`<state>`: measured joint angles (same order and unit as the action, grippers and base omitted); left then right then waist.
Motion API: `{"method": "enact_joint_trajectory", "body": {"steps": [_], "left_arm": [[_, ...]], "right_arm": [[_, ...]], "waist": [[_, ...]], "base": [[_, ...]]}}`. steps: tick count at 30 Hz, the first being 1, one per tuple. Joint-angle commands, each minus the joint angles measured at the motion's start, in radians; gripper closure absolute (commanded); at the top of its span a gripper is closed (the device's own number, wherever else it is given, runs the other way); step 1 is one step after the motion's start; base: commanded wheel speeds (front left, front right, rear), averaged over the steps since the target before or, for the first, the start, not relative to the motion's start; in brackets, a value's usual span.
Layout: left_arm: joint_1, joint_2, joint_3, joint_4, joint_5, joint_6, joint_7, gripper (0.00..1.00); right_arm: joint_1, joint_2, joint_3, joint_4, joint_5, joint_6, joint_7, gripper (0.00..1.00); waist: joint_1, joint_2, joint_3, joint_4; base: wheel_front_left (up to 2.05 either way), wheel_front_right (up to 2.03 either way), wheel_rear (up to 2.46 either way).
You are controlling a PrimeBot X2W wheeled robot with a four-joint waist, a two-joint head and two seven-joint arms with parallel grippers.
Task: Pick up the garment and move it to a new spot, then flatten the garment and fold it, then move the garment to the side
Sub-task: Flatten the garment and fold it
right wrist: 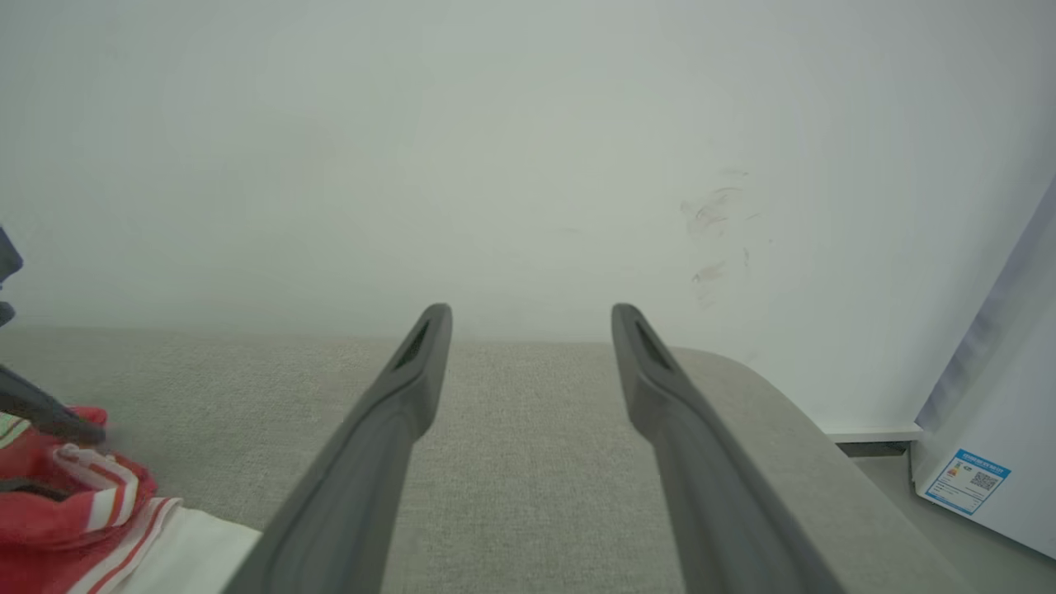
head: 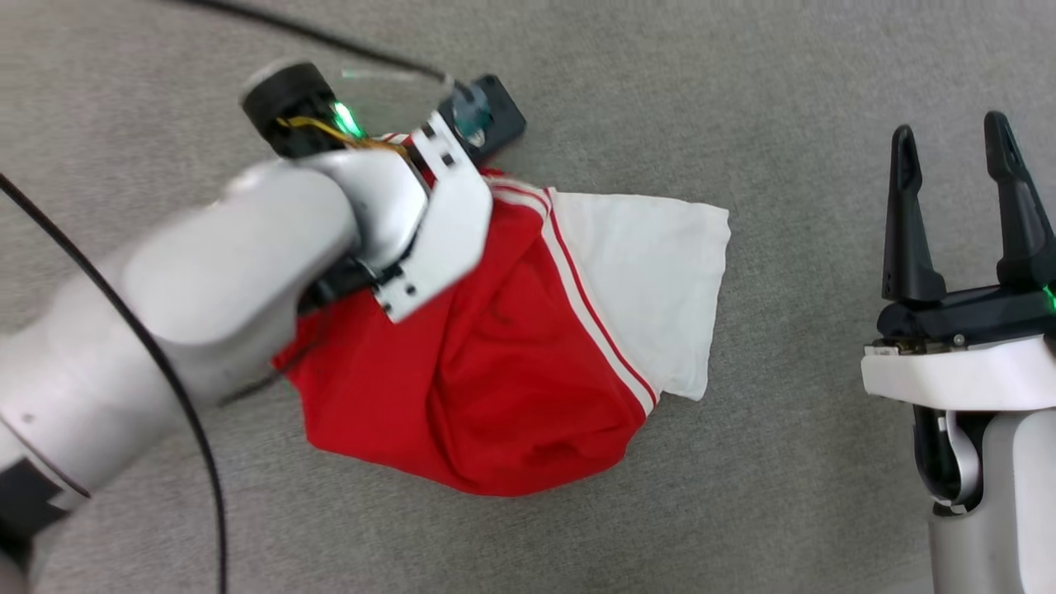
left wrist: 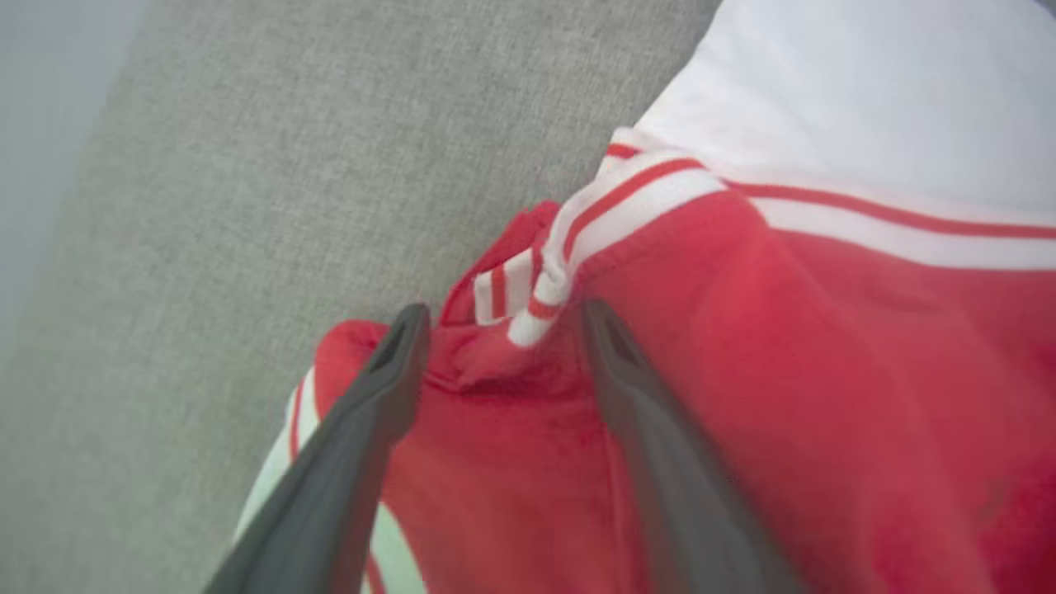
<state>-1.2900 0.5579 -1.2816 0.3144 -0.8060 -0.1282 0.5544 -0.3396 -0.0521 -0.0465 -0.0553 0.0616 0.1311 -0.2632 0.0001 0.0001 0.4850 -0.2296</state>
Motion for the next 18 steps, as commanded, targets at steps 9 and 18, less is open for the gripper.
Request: {"method": "enact_joint_trajectory", "body": {"steps": [9,18], "left_arm": [[-0.143,0.104,0.008,0.011,-0.127,0.000,-0.038,0.00],[-0.152,0.228,0.002,0.009,-0.243,0.000,0.190,0.00]], "right_arm": [[0.035,0.003,-0.003,0.002,-0.010,-0.001,-0.002,0.00],[0.040,0.003,0.008,-0.011,-0.010,-0.001,-0.002,0.00]], "waist": [[-0.0001,-0.0001,-0.070,0.052],[-0.0001,-0.0001,-0.067,0.048]], "base": [[0.00,0.00,0.00],[0.00,0.00,0.00]]}}
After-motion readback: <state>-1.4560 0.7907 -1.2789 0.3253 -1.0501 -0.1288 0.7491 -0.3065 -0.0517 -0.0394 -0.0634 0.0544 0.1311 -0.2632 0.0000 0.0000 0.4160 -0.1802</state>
